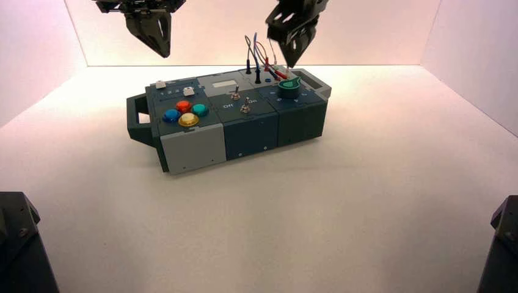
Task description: Turn the knob to position 2.
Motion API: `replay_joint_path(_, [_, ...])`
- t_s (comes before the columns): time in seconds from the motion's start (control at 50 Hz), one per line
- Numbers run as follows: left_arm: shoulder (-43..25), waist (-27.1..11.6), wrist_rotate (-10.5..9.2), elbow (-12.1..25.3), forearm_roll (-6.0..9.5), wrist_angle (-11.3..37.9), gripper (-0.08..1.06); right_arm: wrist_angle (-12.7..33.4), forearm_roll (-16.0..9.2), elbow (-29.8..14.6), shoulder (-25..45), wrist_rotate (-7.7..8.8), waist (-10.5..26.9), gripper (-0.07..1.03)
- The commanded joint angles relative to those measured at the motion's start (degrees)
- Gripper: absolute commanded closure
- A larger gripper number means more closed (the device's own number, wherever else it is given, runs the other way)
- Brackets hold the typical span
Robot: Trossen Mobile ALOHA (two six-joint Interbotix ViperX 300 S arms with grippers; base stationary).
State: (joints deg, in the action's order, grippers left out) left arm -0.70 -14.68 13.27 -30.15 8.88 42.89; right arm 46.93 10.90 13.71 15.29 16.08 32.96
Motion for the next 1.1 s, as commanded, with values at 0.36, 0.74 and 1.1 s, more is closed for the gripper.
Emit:
replay_joint_path(0.36, [-0.2, 0.2, 0.09, 1.8, 0.09, -0.1, 1.01, 6.5, -15.7, 1.8, -7.9, 3.78, -1.1, 0.98])
replay_joint_path(0.74, [-0.3, 0.0, 0.09, 1.7, 0.53, -1.1, 1.01, 4.0, -26.5, 8.2, -11.7, 8.09, -6.3, 0.98])
replay_joint_path(1.1, [1.8, 0.1, 0.09, 1.8, 0.53, -1.5, 1.01, 0.7, -31.6, 13.3, -14.9, 11.95, -8.0, 0.98])
